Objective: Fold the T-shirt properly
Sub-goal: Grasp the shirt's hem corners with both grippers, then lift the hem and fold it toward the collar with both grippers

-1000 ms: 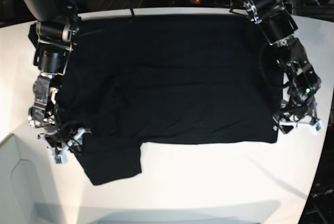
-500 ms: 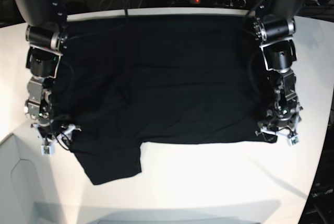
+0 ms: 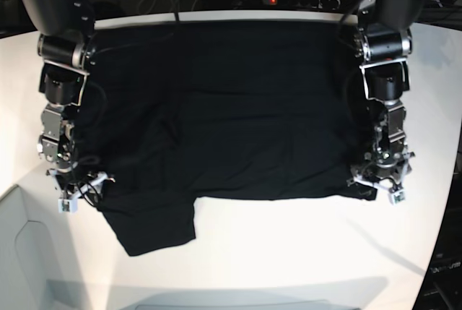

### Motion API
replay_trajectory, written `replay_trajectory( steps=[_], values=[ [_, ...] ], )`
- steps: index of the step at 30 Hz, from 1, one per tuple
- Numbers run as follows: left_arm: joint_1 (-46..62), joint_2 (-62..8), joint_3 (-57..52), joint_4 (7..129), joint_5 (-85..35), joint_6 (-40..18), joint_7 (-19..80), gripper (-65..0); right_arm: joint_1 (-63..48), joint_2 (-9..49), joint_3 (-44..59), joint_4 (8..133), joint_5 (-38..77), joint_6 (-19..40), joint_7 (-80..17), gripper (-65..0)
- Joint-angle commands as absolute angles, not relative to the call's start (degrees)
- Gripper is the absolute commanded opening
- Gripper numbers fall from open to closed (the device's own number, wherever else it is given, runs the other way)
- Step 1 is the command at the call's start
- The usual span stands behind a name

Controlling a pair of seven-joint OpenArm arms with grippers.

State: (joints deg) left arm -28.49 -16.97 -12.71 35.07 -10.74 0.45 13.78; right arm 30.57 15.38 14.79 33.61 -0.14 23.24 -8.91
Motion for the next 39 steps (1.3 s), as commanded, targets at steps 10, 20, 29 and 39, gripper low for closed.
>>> replay_trajectory(
  steps=[10, 20, 29, 39],
  values=[
    [-29.58, -16.31, -12.00, 35.30, -10.59, 0.13, 14.02, -50.9, 30.11, 15.69, 14.64, 33.89, -0.31, 23.43, -10.95, -51.5],
    [-27.30, -16.22, -12.53, 40.22, -10.68, 0.66, 14.55, -65.0, 30.29, 15.69, 15.08, 34.24, -0.04, 23.43, -10.95, -65.0],
    [-22.29, -15.87, -17.45, 58.51, -10.68, 0.66, 25.80, -65.0, 26.77, 15.60, 15.16, 48.75, -0.04, 23.60, -14.55, -65.0],
    [-15.60, -14.64, -22.37, 74.95, -10.68, 0.40, 32.66, -65.0, 17.01, 12.88, 17.98, 72.22, 0.04, 23.69, -19.12, -65.0]
  ],
)
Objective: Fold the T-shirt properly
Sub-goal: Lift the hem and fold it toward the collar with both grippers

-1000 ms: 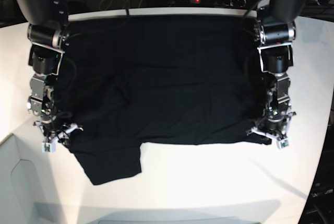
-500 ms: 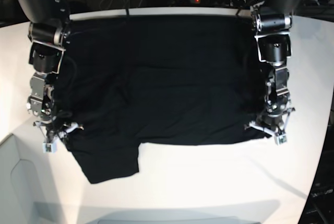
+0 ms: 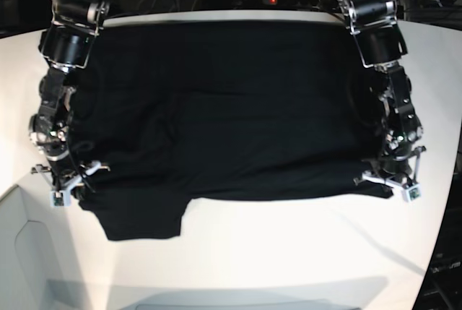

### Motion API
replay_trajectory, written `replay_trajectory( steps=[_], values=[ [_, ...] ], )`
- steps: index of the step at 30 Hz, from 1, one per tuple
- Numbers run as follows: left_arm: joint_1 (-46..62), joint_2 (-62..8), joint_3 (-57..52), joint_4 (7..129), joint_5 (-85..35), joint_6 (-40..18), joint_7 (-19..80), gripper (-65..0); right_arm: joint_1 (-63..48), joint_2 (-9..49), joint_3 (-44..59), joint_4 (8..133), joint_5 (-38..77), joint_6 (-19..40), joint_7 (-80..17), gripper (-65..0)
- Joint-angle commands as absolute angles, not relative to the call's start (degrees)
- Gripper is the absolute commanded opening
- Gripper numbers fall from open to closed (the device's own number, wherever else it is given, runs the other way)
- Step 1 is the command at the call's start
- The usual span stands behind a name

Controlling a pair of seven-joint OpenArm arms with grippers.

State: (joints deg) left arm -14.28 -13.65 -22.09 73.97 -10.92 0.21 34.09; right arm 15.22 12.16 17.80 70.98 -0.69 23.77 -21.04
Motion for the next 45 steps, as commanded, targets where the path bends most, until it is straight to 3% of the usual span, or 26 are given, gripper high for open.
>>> replay_trajectory(
  steps=[1, 11, 21, 26, 34, 45],
  values=[
    [-14.90, -14.55, -22.64, 76.97, -10.68, 0.40, 33.19, -65.0, 16.13, 12.35, 18.68, 74.24, 0.04, 23.69, -19.65, -65.0],
    [-2.15, -9.45, -31.43, 94.20, -10.68, 0.22, 35.56, -65.0, 5.05, 9.71, 24.92, 89.54, 0.04, 29.32, -20.97, -65.0],
    [10.68, -4.53, -35.38, 107.82, -10.77, 0.13, 35.47, -65.0, -7.34, 9.10, 25.01, 100.26, 0.04, 29.67, -20.62, -65.0],
    [16.22, -3.30, -36.97, 109.05, -12.00, 0.13, 34.95, -65.0, -12.26, 7.96, 27.12, 103.34, -0.04, 29.67, -20.53, -65.0],
    [22.90, -7.34, -42.59, 108.26, -25.80, 0.13, 35.47, -65.0, -17.63, 7.87, 27.82, 105.19, -0.04, 29.76, -20.44, -65.0],
    [24.84, -7.96, -42.42, 108.09, -26.51, 0.13, 35.56, -65.0, -23.43, 7.69, 27.82, 105.27, -0.04, 29.76, -20.35, -65.0]
  ],
)
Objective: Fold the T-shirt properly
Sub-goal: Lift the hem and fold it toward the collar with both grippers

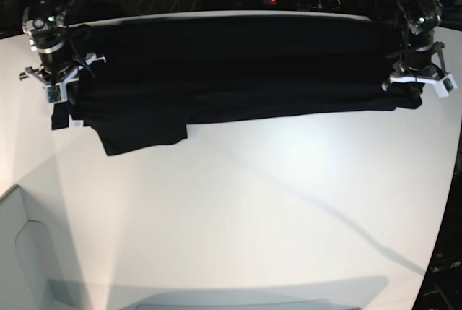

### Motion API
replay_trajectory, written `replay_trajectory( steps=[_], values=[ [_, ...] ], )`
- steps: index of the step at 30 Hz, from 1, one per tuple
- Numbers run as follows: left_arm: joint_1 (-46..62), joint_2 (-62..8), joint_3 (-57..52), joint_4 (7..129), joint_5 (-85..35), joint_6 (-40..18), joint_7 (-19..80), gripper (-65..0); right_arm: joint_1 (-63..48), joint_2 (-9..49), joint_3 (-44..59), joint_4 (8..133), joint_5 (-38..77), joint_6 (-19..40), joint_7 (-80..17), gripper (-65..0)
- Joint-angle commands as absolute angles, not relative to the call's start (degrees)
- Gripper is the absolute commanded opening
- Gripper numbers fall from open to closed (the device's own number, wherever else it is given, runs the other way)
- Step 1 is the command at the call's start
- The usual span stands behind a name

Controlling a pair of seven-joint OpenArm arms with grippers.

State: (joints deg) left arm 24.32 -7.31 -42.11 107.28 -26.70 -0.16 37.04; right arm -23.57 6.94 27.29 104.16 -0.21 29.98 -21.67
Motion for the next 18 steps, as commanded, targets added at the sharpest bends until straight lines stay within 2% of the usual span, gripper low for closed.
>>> replay_trajectory(
  steps=[1, 18],
  values=[
    [25.45, -8.04, -42.33, 108.09, -26.86, 0.13, 35.56, -65.0, -24.04, 7.69, 27.82, 105.27, -0.04, 29.76, -20.35, -65.0],
    [26.33, -8.13, -42.33, 102.11, -26.95, 0.04, 35.12, -65.0, -27.47, 7.60, 26.68, 104.75, -0.04, 29.76, -20.35, -65.0]
  ],
)
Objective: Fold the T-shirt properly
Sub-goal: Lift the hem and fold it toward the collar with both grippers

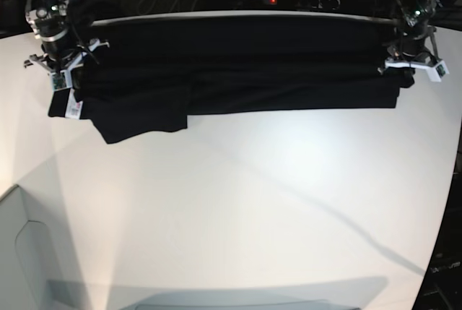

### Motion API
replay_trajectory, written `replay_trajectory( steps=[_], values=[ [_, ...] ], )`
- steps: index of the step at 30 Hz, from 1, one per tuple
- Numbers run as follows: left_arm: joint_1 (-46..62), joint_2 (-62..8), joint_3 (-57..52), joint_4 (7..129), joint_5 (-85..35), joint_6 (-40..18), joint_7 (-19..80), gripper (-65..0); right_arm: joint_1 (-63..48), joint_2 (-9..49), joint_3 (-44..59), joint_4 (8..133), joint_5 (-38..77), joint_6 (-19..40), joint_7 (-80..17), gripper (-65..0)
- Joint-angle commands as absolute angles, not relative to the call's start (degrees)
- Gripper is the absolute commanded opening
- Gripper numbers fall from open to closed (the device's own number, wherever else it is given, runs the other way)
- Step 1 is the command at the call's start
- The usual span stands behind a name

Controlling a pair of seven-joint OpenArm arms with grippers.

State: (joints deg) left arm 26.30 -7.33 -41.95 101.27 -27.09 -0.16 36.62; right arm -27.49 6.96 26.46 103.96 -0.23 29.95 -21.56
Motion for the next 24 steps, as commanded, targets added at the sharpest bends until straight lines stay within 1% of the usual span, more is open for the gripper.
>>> replay_trajectory(
  steps=[1, 8, 17, 20, 24],
  values=[
    [26.33, -8.13, -42.33, 102.11, -26.95, 0.04, 35.12, -65.0, -27.47, 7.60, 26.68, 104.75, -0.04, 29.76, -20.35, -65.0],
    [26.24, -8.13, -41.45, 102.11, -26.95, 0.04, 35.12, -65.0, -24.66, 7.60, 27.03, 103.78, -0.13, 29.76, -20.53, -65.0],
    [26.33, -9.27, -39.78, 102.11, -26.95, 0.04, 34.95, -65.0, -18.42, 7.87, 27.03, 102.99, -0.31, 29.76, -20.88, -65.0],
    [26.24, -9.27, -39.78, 102.11, -26.95, 0.04, 34.95, -65.0, -16.92, 7.96, 27.03, 100.79, -0.40, 29.76, -20.88, -65.0],
    [26.24, -9.27, -39.78, 102.11, -26.95, 0.04, 34.95, -65.0, -17.19, 7.96, 28.79, 99.38, -0.40, 29.76, -20.79, -65.0]
  ],
)
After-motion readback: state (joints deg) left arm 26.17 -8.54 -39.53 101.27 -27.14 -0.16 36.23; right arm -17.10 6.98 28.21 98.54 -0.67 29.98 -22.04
